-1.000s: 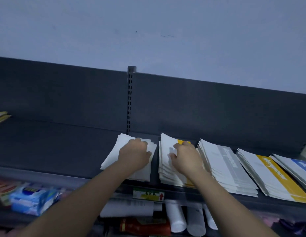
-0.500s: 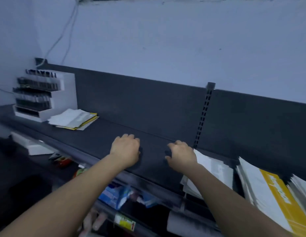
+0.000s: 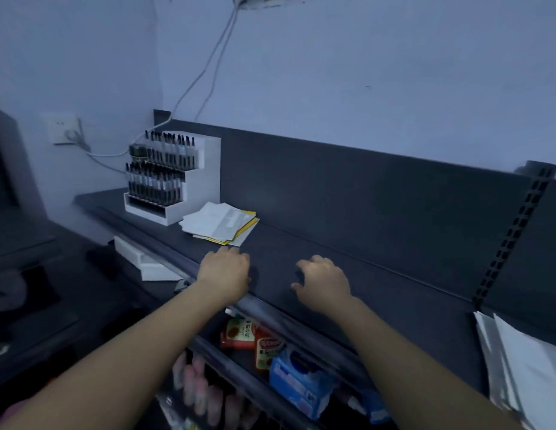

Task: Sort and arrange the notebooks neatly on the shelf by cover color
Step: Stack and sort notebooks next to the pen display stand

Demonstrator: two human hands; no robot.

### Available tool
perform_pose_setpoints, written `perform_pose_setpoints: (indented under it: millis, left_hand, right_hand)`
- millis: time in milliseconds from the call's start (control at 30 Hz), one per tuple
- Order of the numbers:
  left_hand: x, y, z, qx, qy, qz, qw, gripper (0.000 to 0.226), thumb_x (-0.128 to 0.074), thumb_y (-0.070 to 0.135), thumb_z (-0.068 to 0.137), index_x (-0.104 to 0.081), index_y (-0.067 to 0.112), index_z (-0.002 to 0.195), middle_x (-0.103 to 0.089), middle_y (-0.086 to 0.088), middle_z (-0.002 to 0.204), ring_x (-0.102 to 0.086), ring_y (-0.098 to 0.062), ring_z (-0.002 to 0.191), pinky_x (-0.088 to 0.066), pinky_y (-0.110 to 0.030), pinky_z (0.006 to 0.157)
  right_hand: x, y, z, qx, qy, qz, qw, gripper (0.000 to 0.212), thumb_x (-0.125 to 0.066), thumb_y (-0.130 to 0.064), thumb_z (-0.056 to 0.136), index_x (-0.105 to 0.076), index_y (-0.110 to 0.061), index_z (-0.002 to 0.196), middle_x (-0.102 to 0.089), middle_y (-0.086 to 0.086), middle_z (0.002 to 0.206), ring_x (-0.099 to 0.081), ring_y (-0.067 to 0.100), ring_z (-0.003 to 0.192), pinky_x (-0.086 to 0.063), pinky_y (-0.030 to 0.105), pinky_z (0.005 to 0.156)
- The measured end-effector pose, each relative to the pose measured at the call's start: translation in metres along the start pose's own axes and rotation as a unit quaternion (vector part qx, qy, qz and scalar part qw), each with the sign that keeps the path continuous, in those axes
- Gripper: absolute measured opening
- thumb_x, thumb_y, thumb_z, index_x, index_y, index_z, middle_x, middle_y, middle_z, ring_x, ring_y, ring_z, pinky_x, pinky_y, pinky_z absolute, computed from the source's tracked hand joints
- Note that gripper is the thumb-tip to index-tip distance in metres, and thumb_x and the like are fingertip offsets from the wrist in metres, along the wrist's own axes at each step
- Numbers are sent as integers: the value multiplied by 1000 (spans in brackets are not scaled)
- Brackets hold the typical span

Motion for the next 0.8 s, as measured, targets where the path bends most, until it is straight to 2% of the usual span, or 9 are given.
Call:
perform_pose_setpoints:
  millis: [167,467,667,800]
  left_hand:
    - [-18,-48,24,30,-5,-7,1000,37,-50,36,94,-53,12,122,-53,-7,126,-46,-26,121,-42,-38,92]
    - [-52,-120,98,65,-5,6,998,31,-47,31,95,-54,13,119,-55,-8,120,-50,-27,115,-43,-37,86]
    - [-72,-161,150,93,-12,-24,995,33,-45,32,97,-53,11,120,-54,-9,120,-50,-28,115,-43,-37,87]
    - [-95,-181,177,101,-38,-49,993,36,-43,32,98,-50,8,125,-50,-12,124,-47,-29,118,-42,-38,91]
  right_hand:
    - [-16,-37,45,23,-8,2,1000,40,-51,-40,94,-52,-16,126,-50,7,128,-45,25,120,-42,37,97]
    - [-44,-81,147,52,-12,18,998,45,-51,-42,95,-50,-17,132,-52,4,129,-44,24,123,-41,37,97]
    - [-61,-95,213,49,-22,48,997,32,-53,-41,92,-58,-13,107,-61,8,114,-52,27,110,-39,33,72]
    - [-77,-102,244,27,-52,72,996,26,-51,-42,90,-52,-16,93,-62,9,109,-55,28,104,-41,32,69]
Point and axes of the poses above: each hand's wrist, its own z-axis towards the middle knuckle, its own x-axis out of the back of the hand, y = z × x, the point moved 8 cm from there along z, towards the middle knuckle
